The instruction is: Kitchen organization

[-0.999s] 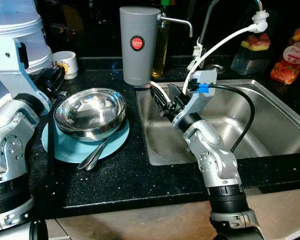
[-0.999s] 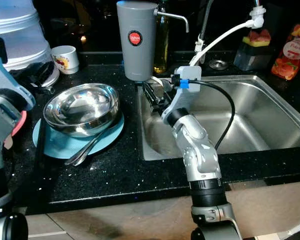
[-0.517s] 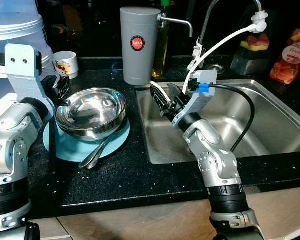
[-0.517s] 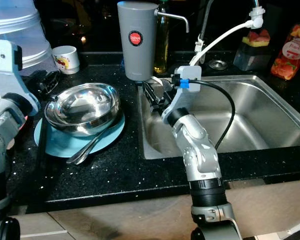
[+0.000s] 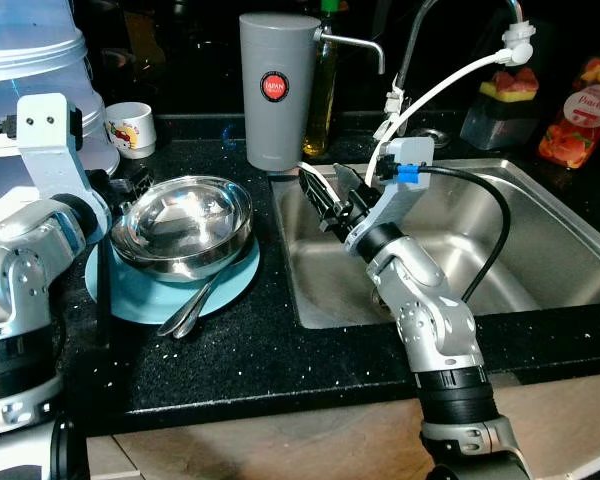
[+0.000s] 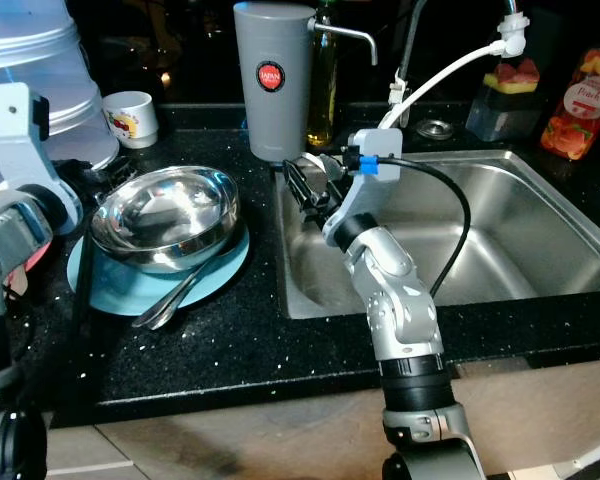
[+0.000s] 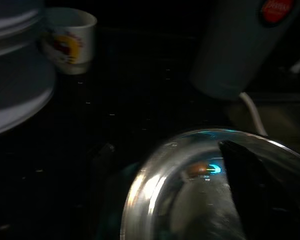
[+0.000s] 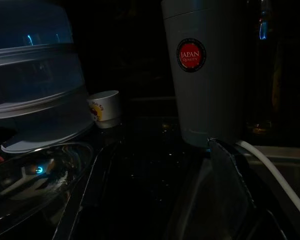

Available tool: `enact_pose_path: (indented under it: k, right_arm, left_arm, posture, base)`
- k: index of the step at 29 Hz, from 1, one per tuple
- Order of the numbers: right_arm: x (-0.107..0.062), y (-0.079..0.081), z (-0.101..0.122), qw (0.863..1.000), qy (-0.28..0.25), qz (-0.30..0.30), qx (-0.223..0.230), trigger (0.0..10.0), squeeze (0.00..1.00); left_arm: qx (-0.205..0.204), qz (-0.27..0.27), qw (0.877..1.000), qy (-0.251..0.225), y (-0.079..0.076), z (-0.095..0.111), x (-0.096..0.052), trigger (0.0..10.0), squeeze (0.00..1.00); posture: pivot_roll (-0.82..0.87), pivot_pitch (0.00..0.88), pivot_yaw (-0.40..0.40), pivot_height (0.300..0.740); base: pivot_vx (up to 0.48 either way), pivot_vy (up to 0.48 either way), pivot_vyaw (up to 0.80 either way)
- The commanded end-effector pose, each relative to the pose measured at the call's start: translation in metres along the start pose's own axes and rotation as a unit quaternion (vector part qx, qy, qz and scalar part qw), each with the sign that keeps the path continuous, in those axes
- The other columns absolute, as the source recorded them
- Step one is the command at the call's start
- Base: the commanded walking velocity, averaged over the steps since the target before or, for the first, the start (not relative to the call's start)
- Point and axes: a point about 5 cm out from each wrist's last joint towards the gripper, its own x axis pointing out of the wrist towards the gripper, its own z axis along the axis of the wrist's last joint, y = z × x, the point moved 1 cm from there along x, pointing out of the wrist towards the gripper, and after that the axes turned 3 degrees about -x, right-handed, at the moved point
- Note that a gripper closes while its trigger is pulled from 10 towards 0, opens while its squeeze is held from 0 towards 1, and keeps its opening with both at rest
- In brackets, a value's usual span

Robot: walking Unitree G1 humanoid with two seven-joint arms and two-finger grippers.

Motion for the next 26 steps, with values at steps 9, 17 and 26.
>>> enact_pose_path:
  k: [9,17,26]
  right_arm:
    - [0.002,0.002,0.007,1.0,-0.013,0.008,0.0,10.0,0.0]
    - [0.003,0.003,0.007,1.0,-0.013,0.009,0.002,10.0,0.0]
    - [0.002,0.007,0.001,0.999,0.013,0.03,0.005,10.0,0.0]
  left_arm:
    - [-0.013,0.04,0.996,0.078,0.015,-0.011,0.002,10.0,0.0]
    - [0.007,0.082,0.992,0.092,0.029,-0.014,-0.001,10.0,0.0]
    - [-0.015,0.061,0.988,0.142,0.029,-0.037,0.005,10.0,0.0]
  posture:
    - [-0.01,0.019,-0.007,0.74]
    - [-0.01,0.019,-0.009,0.74]
    - [-0.01,0.029,-0.01,0.74]
  base:
    - [0.0,0.0,0.0]
    - [0.0,0.0,0.0]
    - [0.0,0.0,0.0]
